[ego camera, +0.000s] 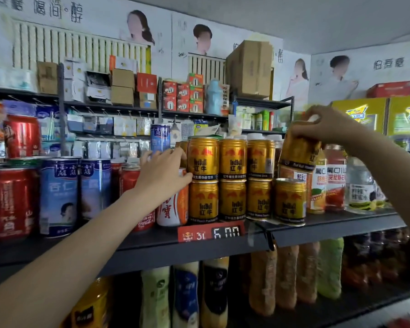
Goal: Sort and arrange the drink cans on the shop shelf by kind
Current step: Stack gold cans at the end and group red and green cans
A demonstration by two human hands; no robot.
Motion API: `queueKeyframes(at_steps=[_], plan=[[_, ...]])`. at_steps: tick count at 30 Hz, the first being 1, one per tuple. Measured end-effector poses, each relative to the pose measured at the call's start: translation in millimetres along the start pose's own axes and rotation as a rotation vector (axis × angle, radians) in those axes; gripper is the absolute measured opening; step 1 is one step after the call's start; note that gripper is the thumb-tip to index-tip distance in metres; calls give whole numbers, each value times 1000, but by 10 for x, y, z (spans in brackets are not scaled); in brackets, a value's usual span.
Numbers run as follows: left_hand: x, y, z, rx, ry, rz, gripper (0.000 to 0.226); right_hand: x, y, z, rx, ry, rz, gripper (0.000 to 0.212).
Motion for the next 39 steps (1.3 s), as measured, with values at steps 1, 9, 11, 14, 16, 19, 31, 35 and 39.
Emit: queueKeyframes(at_steps=[1, 9, 11, 14, 16, 19, 31, 35, 39], plan=[[-1, -19, -5, 23, -8, -13, 42, 6, 51, 24, -28, -12, -67, 32], [113, -109, 7, 171, -18, -80, 42, 203, 393, 61, -89, -35, -212, 36], [145, -100, 0, 198, -20, -86, 42, 227, 426, 25, -90, -36, -228, 47], [203, -106, -31, 240, -22, -97, 42, 395, 477, -146, -13, 12, -181, 86], [239, -145, -49, 280, -14, -104, 41, 500, 542, -307, 44, 49, -87, 103], [304, -175, -58, 312, -7, -105, 40, 595, 601, -480, 135, 43, -27, 109], [209, -205, -135, 274, -22, -126, 41, -366, 566, -679, 360, -227, -231, 65], [-243, -349, -234, 266, -100, -141, 34, -985, 958, -719, 227, -403, -82, 54], [-684, -540, -353, 263, -154, -120, 29, -1421, 1485, -775, 78, -509, -41, 49]])
Point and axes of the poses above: each hand's wrist, its own z-axis towards the middle knuckle, its own y-axis out of the palm, x = y × z, the point moved 9 cm from there along z, towards the middle knuckle, and after that the axes turned 4 degrees about -y, right-handed, at the moved point
